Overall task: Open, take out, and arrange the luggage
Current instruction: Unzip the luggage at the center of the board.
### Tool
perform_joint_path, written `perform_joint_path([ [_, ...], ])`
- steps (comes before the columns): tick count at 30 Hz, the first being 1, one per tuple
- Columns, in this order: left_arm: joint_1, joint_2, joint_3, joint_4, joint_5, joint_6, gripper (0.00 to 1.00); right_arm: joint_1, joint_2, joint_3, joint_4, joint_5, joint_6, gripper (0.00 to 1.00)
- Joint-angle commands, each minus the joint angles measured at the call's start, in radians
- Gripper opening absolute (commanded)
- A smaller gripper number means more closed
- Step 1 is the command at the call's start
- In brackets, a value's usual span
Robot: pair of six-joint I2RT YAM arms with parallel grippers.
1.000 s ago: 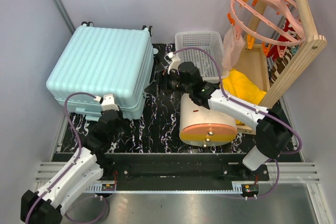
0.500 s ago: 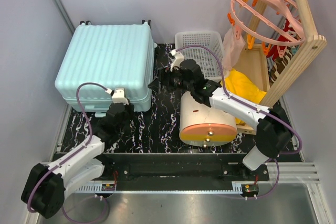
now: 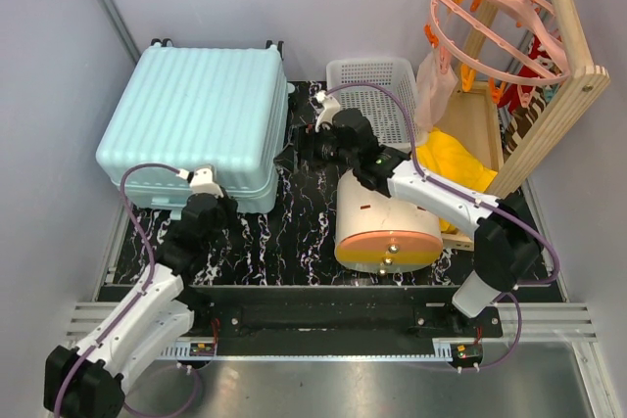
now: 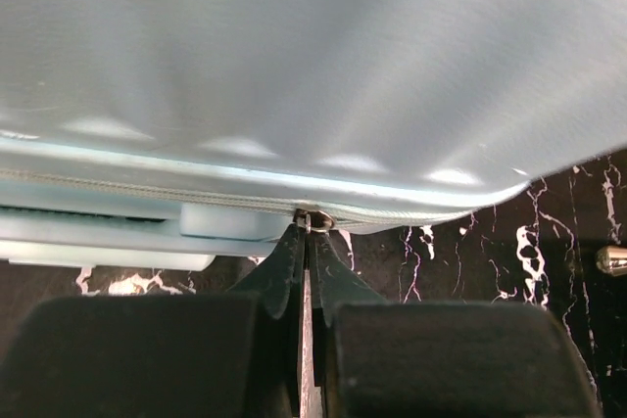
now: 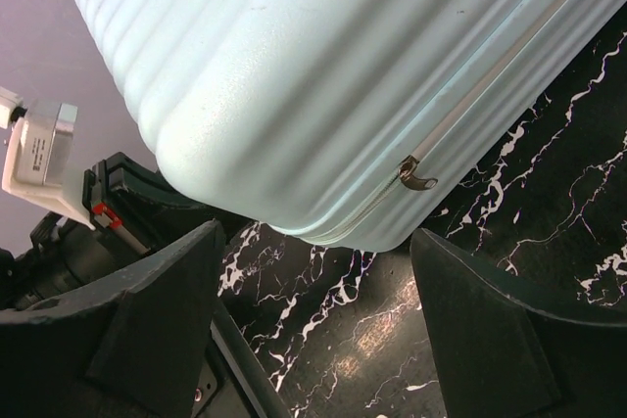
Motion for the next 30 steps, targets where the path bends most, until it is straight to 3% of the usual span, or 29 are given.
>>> perform_joint_path([
  [1,0.097,-0.05,0.066,0.048,-0.017,-0.06,0.0,0.002,0.005,0.04,0.017,-0.014,0.011,0.84],
  [8,0.177,-0.088,0.038,0.033,-0.024,-0.072,0.0,0.075,0.007,0.026,0.01,0.055,-0.072,0.84],
  [16,0.207,-0.111,0.026,0.03,-0.115,-0.085,0.0,0.19,0.023,0.044,-0.007,0.243,-0.14,0.83],
  [20,0.207,-0.094,0.016,0.047,-0.11,-0.082,0.0,0.28,0.039,0.043,0.0,0.423,-0.163,0.83],
  [30,0.296,-0.101,-0.05,0.091,-0.084,-0.143,0.0,0.362,0.128,0.087,0.055,0.586,-0.212,0.87],
])
